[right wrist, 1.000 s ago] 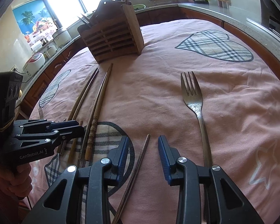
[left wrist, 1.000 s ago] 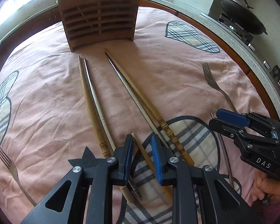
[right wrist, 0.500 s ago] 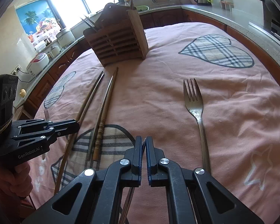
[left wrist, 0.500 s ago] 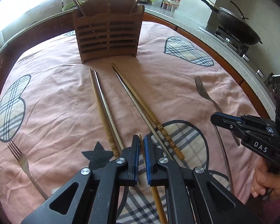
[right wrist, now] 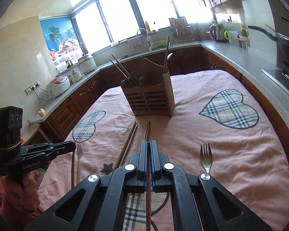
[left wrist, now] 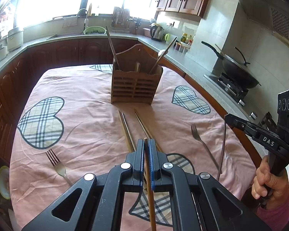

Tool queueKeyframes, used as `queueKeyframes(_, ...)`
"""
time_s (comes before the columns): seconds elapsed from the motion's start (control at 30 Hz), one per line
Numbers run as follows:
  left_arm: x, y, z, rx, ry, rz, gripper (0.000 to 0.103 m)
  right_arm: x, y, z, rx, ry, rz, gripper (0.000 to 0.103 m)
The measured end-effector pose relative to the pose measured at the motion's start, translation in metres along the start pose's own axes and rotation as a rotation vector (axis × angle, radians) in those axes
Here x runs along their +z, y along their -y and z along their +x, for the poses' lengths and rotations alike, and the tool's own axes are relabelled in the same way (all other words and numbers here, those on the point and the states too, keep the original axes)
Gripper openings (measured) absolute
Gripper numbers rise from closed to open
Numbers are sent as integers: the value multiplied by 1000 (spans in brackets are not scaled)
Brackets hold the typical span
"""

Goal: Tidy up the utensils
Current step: 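Lift both held chopsticks and carry them toward the wooden holder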

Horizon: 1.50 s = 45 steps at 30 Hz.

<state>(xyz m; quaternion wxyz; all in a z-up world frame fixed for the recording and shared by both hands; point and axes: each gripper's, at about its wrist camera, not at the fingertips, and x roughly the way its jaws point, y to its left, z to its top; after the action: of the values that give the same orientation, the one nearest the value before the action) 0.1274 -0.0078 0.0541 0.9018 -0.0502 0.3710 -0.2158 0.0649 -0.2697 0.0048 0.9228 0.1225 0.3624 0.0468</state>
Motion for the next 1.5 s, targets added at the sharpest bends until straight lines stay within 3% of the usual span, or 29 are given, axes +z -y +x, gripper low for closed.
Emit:
queueKeyframes(0.3,2,-10,-58,16,122,-37,3,22,-11,-22,16,89,-19,2)
queueKeyframes(0.7,11,-19,-68,29,181,-59,2,44,-19,-26,23,133,-51,0)
queueKeyframes(0.87,14,-26,-60,31,170,-75,2,38,-1,-1,21,60,3,1)
queueKeyframes(0.97,18,-31,-56,29,164,-89,2,26,18,30,-68,-25,39,13)
queueKeyframes(1.03,22,-34,-53,29,162,-94,2,19,32,50,-81,-60,60,18)
queueKeyframes(1.5,47,-56,-52,15,203,-130,2,19,99,185,-253,-252,154,25)
